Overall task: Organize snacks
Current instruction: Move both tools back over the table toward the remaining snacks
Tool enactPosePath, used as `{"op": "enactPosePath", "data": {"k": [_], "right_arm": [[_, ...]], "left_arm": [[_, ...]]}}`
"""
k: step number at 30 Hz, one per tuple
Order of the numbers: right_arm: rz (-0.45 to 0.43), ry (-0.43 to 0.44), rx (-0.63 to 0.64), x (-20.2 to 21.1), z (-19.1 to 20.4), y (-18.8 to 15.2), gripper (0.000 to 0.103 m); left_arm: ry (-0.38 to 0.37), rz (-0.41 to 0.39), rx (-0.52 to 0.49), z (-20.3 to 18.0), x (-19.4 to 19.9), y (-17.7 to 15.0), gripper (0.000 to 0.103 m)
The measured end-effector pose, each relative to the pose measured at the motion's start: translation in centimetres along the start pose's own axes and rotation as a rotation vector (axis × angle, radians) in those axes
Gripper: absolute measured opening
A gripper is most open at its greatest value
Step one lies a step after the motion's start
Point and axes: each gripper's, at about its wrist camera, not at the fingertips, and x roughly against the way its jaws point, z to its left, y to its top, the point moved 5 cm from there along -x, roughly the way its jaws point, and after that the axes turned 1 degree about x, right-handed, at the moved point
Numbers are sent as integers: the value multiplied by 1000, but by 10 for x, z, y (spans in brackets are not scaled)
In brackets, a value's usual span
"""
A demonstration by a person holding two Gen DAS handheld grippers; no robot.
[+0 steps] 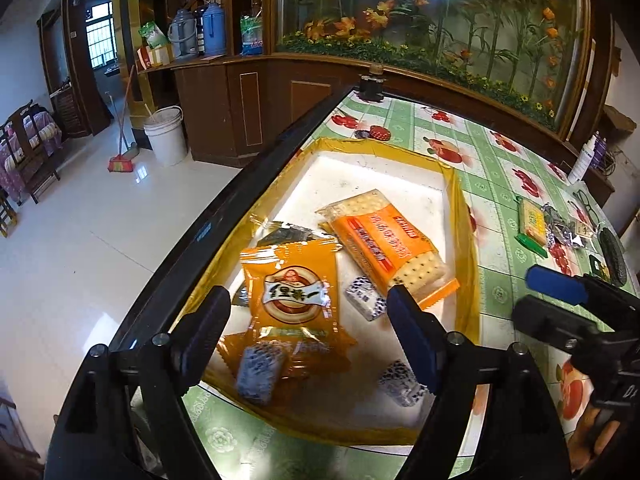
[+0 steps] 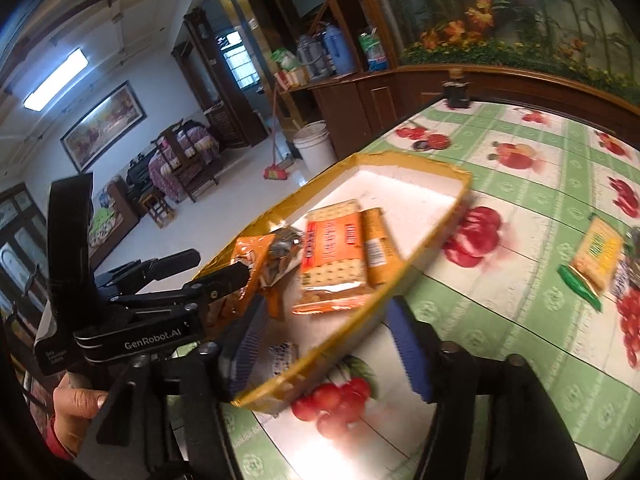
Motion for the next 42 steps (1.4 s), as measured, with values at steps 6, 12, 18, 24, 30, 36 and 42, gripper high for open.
{"op": "enactPosePath", "data": {"k": [6,12,18,24,30,36,42], "right_arm": [[-69,-60,-148,42,-57,-14,79],[-123,-106,-265,80,-106,-31,79],[-155,-159,-315,117,-141,-51,81],[-187,-223,-357,150,-170,-67,82],[-197,-312,-398,170,-202,-71,82],[-210,-402,-427,177,-232,-57,82],[-207,-475,-480,171,-264,-33,84]], "left_arm": [[-36,-9,-43,-29,7,1,81],[-67,-7,-110,-66,11,0,81],[-101,0,-176,-107,15,-3,81],[-138,9,-255,-151,15,-6,81],[-167,14,-317,-191,10,-2,81],[-176,20,-359,-221,-2,6,81],[-177,45,-361,-238,-27,17,81]]}}
